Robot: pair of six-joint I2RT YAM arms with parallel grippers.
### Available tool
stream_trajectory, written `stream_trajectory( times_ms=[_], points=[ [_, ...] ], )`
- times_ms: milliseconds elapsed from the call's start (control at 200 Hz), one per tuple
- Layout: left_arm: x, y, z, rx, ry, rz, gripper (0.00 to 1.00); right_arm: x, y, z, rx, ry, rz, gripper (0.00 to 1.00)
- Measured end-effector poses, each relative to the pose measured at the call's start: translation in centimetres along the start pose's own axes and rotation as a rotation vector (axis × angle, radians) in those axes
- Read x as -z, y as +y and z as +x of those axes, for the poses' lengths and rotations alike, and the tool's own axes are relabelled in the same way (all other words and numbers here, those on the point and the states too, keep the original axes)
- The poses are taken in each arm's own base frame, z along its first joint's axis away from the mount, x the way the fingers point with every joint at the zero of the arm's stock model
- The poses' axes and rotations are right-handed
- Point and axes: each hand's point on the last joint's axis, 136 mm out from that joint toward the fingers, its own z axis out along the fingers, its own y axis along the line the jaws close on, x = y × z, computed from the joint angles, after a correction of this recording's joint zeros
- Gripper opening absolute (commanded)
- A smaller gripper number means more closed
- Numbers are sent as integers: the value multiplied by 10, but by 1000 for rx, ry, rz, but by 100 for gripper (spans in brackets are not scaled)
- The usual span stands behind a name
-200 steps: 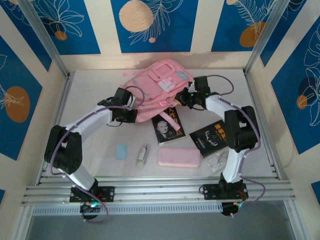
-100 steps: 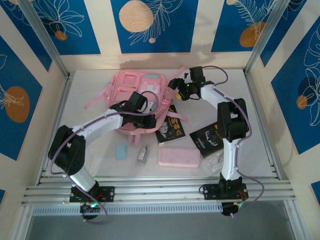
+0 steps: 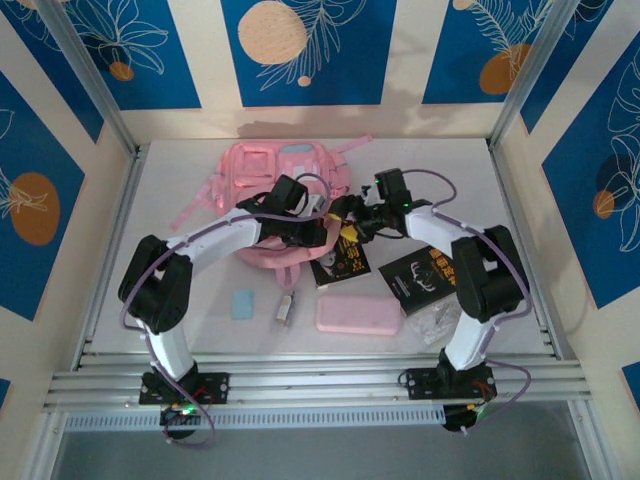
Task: Pack the student bag
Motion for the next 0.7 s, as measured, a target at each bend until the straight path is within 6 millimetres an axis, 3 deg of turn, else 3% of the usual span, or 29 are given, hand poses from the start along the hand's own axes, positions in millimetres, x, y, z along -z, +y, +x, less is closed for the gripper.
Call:
stream_trajectory(
  times_ms=[40, 185, 375, 580, 700],
  points=[
    [1, 1, 3, 5, 8, -6, 0, -11, -1, 2, -6, 15, -11, 60],
    [4, 13, 14, 25, 26, -43, 0, -37, -2, 6, -24, 67, -61, 0],
    [9, 20, 19, 12, 17, -77, 0, -30, -3, 1, -30, 46, -76, 0],
    [19, 41, 31, -24, 62, -172, 0, 6, -24, -35, -47, -50, -42, 0],
    [31, 65, 45, -5, 102, -251, 0, 21, -38, -51, -51, -97, -2, 0]
  ],
)
